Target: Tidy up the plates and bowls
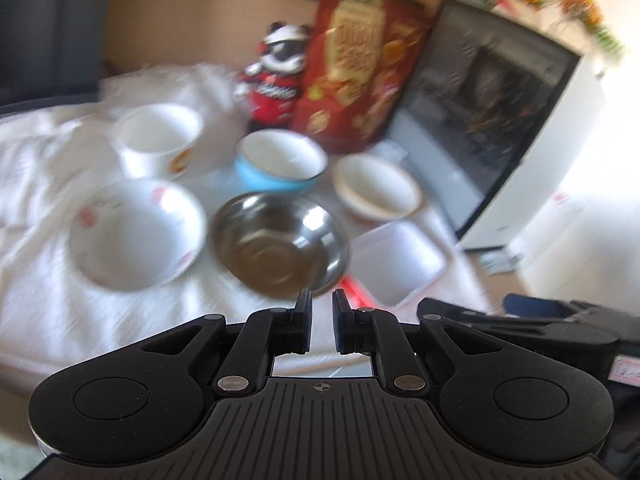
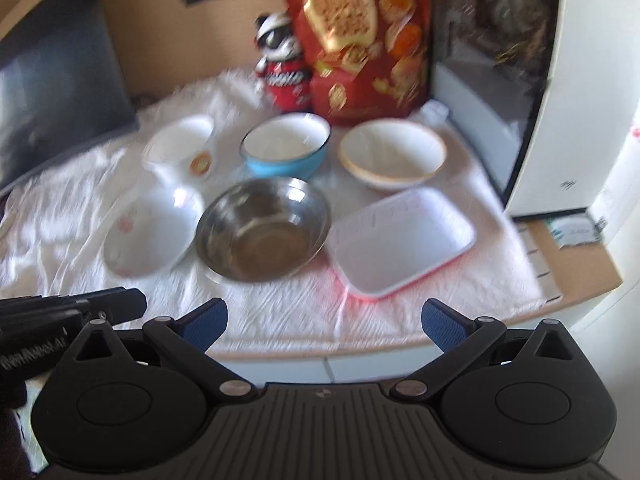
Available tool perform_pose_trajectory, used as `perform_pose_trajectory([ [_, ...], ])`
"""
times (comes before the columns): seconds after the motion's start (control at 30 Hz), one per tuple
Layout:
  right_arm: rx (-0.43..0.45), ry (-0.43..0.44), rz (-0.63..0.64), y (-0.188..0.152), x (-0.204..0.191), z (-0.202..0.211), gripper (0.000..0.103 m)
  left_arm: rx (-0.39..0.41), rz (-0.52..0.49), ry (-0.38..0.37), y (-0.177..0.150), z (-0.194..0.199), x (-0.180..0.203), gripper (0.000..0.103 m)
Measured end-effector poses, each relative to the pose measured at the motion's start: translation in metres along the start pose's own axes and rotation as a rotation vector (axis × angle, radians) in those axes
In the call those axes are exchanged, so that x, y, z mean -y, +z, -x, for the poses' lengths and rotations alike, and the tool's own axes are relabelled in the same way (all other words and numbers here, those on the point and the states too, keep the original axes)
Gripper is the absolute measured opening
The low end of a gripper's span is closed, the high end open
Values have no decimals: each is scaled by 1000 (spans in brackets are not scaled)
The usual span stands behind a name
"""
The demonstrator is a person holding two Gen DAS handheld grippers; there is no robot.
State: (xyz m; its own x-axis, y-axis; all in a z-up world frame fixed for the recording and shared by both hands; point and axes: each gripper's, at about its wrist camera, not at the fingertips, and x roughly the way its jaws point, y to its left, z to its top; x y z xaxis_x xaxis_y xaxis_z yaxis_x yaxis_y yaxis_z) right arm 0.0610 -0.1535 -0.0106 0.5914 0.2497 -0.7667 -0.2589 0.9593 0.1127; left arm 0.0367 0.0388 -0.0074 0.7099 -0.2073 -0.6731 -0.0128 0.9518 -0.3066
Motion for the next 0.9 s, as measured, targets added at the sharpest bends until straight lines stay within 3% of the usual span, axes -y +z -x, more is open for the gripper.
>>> perform_pose_trajectory([
  [0.13,74,-96,-5,6,12,-1,103,-3,-55,-57,19,-26,6,12],
  [0.3,47,-147,-123,22,65,-32,103,34,-167,-154,47,-68,25,12],
  [0.5,19,-50,-246,39,133,-86,103,-82,-184,-98,88,-154,52,12],
  [0.63,22,-52,-140,51,147,-119,103,-134,-237,-89,99,-198,64,12],
  [0.73,-18,-40,-88,57,154,-141,103,-183,-247,-119,102,-218,65,12],
  [0.9,-149,46,-247,59,185,-173,103,-249,-239,-190,110,-240,60,12],
])
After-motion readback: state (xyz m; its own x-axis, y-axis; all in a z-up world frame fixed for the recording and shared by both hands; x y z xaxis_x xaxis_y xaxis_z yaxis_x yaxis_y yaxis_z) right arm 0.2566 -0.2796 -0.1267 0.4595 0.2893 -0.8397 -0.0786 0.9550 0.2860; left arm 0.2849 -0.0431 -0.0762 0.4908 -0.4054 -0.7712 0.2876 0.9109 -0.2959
